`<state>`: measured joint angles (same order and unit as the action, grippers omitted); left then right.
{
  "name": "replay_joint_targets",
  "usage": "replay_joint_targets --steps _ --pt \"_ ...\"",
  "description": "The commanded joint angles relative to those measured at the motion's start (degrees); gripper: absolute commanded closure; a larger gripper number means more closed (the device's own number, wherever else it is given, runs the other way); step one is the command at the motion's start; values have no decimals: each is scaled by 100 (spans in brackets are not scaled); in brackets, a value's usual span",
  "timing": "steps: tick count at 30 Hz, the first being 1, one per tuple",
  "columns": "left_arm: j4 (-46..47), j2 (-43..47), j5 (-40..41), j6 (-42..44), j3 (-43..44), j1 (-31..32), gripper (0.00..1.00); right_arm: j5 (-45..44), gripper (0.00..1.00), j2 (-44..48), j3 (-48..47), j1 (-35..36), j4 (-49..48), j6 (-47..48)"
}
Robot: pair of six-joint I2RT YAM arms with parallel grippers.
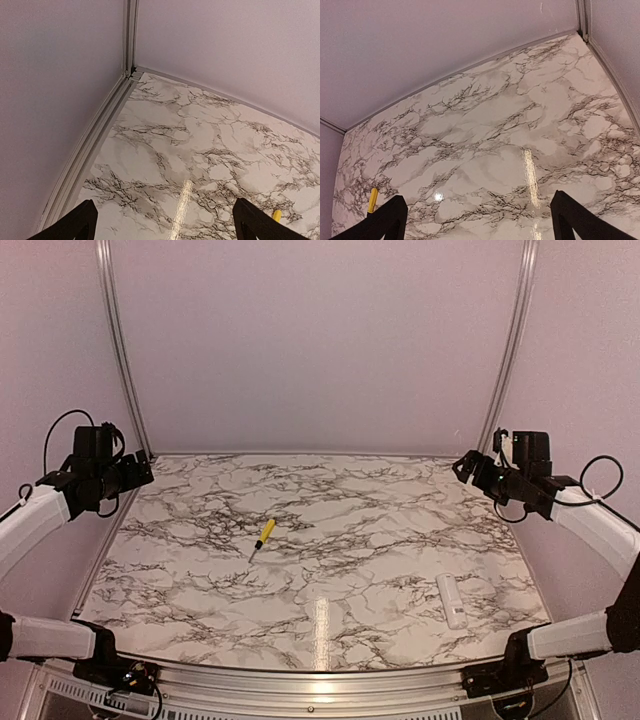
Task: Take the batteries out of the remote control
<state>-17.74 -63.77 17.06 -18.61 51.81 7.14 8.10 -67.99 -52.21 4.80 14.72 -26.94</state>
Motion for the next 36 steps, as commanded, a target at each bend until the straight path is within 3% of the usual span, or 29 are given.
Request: replay_joint_targets --steps 1,12,24,36 --pt "-530 -146 -656 -134 182 215 1 100 2 -50 -50 79 42 103" --pt "-873 -447 -1072 -173 202 1098 1 -499 2 -169 -235 580 958 125" --pt "-942 -545 -1376 -150 177 1333 1 -1205 2 -389 -366 858 2604 -155" --pt "-876 -608 -1490 -69 83 1446 2 -1064 1 -861 -10 1112 3165 -368"
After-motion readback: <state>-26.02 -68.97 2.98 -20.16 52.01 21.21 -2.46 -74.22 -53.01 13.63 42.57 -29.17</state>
